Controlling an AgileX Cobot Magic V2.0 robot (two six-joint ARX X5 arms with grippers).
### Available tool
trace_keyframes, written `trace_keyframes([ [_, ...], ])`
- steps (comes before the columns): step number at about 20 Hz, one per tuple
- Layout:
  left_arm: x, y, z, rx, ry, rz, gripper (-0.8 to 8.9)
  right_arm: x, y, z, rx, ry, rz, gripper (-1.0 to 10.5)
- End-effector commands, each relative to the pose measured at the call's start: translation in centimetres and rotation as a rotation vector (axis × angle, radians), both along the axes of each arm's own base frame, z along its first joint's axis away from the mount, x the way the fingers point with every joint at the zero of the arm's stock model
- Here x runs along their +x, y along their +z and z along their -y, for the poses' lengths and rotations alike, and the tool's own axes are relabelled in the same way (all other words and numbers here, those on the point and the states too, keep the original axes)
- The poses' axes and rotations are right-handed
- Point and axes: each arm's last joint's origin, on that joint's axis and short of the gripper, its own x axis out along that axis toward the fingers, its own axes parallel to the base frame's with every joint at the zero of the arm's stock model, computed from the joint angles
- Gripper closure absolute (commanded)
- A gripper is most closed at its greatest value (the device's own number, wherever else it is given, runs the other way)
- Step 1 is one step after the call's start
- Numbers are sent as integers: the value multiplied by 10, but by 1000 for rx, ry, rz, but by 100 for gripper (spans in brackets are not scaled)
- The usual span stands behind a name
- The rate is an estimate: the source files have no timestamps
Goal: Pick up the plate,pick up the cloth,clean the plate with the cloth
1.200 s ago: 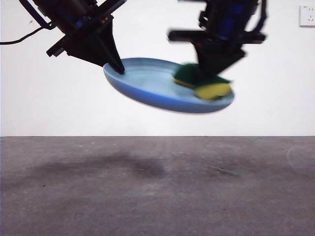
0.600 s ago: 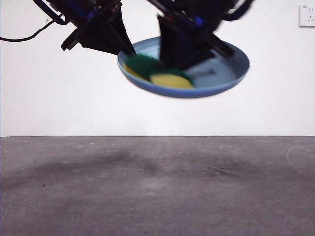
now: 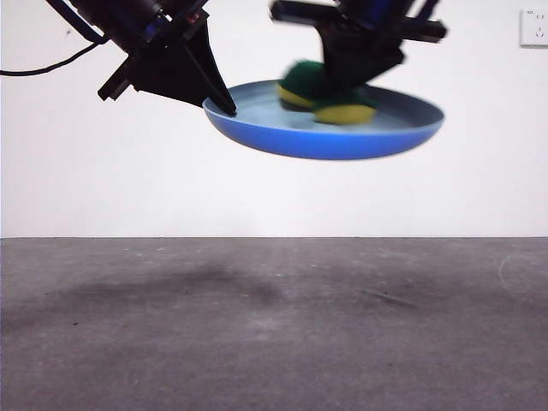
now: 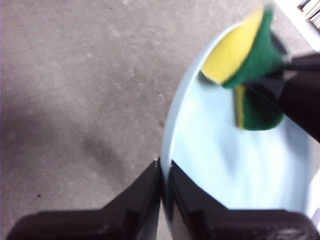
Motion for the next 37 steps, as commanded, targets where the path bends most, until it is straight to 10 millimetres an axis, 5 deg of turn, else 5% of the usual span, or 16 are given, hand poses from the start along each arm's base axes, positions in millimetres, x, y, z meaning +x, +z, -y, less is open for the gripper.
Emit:
trace_keyframes([
  [1, -4, 3, 7, -21, -79, 30, 820, 1, -3, -7, 143, 92, -68, 959],
  [10, 12, -14, -12, 349, 140, 148, 820, -28, 27, 16, 213, 137, -104, 959],
  [20, 65, -105, -35, 480, 222, -132, 808, -75, 66, 62, 186, 28, -2, 959],
  [23, 66, -108, -34, 456, 249, -162, 497, -74, 66, 63, 160, -6, 18, 959],
  [24, 64, -104, -33, 434, 252, -161, 392, -71, 63, 61, 125, -6, 22, 959],
  [30, 41, -50, -32, 203, 175, -105, 375, -37, 25, 36, 4, -22, -99, 959],
  [37, -49, 48, -52, 79, 116, 93, 375, 39, -71, 25, -115, -139, -347, 942],
])
